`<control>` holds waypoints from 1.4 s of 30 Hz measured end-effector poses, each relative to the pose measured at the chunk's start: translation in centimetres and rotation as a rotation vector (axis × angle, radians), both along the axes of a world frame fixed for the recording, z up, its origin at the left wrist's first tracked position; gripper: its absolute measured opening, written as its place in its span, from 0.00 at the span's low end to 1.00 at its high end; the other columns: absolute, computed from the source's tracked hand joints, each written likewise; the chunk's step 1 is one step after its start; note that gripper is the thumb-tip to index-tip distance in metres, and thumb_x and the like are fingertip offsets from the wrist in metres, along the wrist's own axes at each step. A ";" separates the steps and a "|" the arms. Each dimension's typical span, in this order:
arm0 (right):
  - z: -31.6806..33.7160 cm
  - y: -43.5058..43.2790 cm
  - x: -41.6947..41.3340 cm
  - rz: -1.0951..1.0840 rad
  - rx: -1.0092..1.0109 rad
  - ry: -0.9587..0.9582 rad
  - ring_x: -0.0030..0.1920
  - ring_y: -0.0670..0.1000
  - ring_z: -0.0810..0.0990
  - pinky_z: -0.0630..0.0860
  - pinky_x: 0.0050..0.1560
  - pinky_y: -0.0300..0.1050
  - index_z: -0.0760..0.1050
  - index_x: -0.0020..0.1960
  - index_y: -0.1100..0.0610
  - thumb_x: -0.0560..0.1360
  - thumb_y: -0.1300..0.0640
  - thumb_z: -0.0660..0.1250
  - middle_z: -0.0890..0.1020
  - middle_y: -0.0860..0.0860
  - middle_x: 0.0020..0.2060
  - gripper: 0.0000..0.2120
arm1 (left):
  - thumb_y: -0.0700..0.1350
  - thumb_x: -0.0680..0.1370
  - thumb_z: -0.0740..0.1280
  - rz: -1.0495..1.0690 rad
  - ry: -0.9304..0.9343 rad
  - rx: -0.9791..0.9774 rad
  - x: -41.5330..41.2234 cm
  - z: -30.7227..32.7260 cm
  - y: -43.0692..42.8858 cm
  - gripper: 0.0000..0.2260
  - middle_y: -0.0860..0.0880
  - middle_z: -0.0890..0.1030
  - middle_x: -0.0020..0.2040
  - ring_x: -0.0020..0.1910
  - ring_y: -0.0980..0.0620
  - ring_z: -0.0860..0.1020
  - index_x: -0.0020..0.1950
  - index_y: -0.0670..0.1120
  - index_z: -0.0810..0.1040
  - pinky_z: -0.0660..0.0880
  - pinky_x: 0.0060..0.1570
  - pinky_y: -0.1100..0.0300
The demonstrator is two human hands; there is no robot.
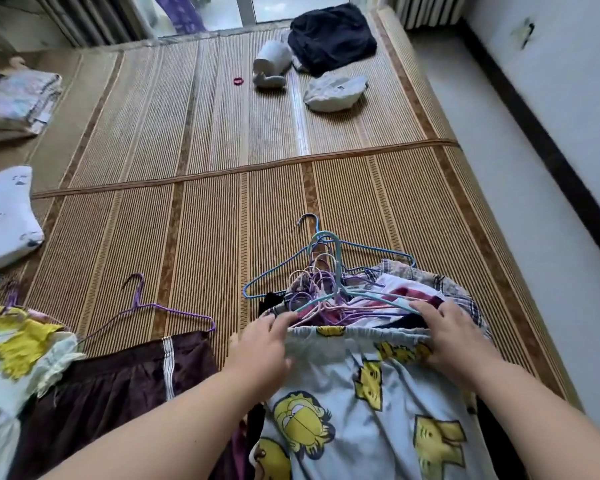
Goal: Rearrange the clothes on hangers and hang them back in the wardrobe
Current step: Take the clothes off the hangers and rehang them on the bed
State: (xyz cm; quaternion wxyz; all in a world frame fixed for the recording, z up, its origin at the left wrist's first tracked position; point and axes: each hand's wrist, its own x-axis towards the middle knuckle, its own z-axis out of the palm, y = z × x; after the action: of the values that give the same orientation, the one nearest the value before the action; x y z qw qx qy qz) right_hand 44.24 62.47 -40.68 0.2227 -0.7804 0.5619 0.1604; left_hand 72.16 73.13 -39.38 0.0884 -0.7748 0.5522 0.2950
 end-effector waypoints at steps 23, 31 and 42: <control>22.4 20.8 22.2 0.196 0.152 -0.521 0.37 0.45 0.79 0.74 0.39 0.37 0.81 0.48 0.49 0.75 0.53 0.67 0.80 0.43 0.36 0.04 | 0.41 0.79 0.62 0.663 0.364 -0.528 18.0 18.3 32.9 0.12 0.54 0.77 0.32 0.31 0.58 0.72 0.39 0.53 0.77 0.66 0.31 0.67; 29.4 38.0 41.0 0.431 0.025 -0.605 0.40 0.51 0.79 0.72 0.42 0.41 0.82 0.49 0.53 0.74 0.51 0.69 0.83 0.51 0.39 0.07 | 0.44 0.80 0.62 0.836 0.083 -0.698 31.2 27.2 54.3 0.10 0.53 0.80 0.43 0.45 0.52 0.77 0.42 0.57 0.76 0.70 0.43 0.62; 38.0 56.0 63.9 0.675 0.031 -0.923 0.39 0.53 0.77 0.68 0.34 0.40 0.80 0.49 0.54 0.78 0.50 0.63 0.81 0.54 0.38 0.10 | 0.42 0.80 0.61 0.983 -0.408 -0.924 47.9 42.2 73.1 0.09 0.42 0.80 0.42 0.37 0.45 0.73 0.48 0.46 0.81 0.65 0.33 0.58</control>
State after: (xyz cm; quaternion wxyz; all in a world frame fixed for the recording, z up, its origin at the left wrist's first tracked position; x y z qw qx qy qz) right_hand 108.12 118.43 -2.70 0.3927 -0.9025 0.1233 -0.1267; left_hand 120.04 146.20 2.80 -0.2916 -0.9325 0.1791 -0.1154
